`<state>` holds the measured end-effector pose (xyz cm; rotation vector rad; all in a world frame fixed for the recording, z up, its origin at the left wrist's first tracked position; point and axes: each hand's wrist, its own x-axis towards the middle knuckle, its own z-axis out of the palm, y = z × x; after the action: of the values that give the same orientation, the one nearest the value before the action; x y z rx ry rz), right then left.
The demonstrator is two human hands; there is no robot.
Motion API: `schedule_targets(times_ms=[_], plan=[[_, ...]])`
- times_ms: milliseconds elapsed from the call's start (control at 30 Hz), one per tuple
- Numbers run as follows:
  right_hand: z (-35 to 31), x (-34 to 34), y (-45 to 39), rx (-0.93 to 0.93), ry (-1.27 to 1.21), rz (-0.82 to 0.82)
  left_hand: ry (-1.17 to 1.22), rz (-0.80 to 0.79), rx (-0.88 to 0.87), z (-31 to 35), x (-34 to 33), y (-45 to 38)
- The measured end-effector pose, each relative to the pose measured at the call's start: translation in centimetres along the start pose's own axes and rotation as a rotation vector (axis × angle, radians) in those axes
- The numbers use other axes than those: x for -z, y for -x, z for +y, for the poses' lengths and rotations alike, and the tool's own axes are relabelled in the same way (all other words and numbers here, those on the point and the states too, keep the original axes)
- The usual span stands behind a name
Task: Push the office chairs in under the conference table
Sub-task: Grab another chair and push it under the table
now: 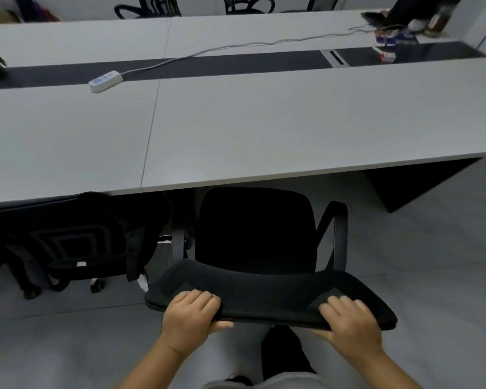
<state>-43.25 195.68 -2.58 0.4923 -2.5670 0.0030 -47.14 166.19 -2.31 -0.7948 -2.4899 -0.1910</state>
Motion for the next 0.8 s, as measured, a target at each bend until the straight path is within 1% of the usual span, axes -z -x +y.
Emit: schedule_targets(times_ms=[133,267,367,600,800], plan=[[1.7,-1.1,-1.6,0.023,0.021,0.020,0.008,-0.006,0.028,-0.5,-1.2,-1.6],[4.8,-2.1,-3.6,0.079,0.042,0.061,0.014,-0.005,0.064,0.6,-2.4,-3.1],[6.8,-3.1,-5.2,0.104,0.012,0.055,0.003,-0.002,0.091,0.9,-3.3,-4.4],[8.6,-6.2,-9.8,0.148,-0.042,0.078,-0.049,-0.023,0.131,-1.6,-4.9,-7.2],[12.2,-8.8,-11.7,0.169,-0.091,0.079,-0.102,-0.021,0.169,-1.1,-6.6,-10.3]])
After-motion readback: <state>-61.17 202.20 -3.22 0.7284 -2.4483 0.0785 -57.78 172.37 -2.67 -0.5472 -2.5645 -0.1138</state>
